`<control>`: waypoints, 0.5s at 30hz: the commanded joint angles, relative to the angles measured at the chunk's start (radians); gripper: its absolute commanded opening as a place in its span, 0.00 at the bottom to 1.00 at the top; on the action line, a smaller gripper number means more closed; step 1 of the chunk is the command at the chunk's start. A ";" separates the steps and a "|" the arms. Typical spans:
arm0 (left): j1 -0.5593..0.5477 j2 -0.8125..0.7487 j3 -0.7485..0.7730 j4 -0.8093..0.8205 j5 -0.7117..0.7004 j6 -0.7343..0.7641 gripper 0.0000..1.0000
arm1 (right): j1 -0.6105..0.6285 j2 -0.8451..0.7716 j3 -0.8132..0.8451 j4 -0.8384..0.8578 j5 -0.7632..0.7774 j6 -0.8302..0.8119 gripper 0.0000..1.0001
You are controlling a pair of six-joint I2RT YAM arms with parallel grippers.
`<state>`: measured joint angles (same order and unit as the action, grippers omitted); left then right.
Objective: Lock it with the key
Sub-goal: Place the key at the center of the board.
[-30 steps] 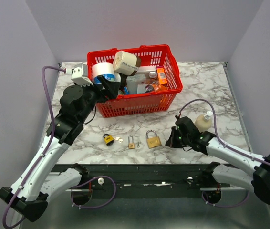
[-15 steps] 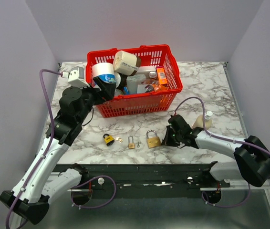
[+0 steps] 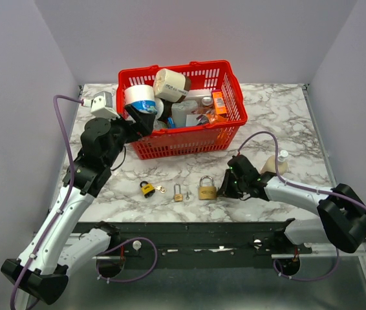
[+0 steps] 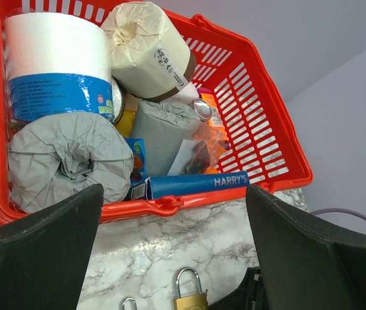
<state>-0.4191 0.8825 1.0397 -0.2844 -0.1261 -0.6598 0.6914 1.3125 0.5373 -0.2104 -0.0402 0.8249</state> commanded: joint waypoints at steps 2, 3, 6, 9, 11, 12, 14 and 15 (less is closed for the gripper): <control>0.019 -0.004 0.017 -0.051 0.020 0.017 0.99 | -0.010 -0.025 0.029 -0.110 0.034 -0.025 0.31; 0.022 0.012 0.029 -0.068 0.032 0.025 0.99 | -0.010 -0.053 0.038 -0.127 0.036 -0.039 0.33; 0.042 0.048 0.101 -0.160 0.086 0.077 0.99 | -0.012 -0.108 0.076 -0.164 0.034 -0.101 0.43; 0.054 0.088 0.190 -0.264 0.126 0.147 0.99 | -0.020 -0.217 0.108 -0.176 0.062 -0.157 0.58; 0.059 0.114 0.279 -0.376 0.125 0.193 0.99 | -0.021 -0.297 0.134 -0.179 0.066 -0.216 0.71; 0.069 0.148 0.313 -0.418 0.123 0.225 0.99 | -0.020 -0.326 0.147 -0.184 0.066 -0.240 0.74; 0.089 0.177 0.407 -0.519 0.179 0.278 0.99 | -0.021 -0.404 0.184 -0.187 0.082 -0.304 0.83; 0.104 0.197 0.431 -0.541 0.210 0.334 0.99 | -0.023 -0.427 0.194 -0.190 0.089 -0.326 0.86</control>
<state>-0.3553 1.0325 1.3472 -0.6014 -0.0288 -0.4995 0.6781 0.9890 0.6655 -0.3717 -0.0063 0.6426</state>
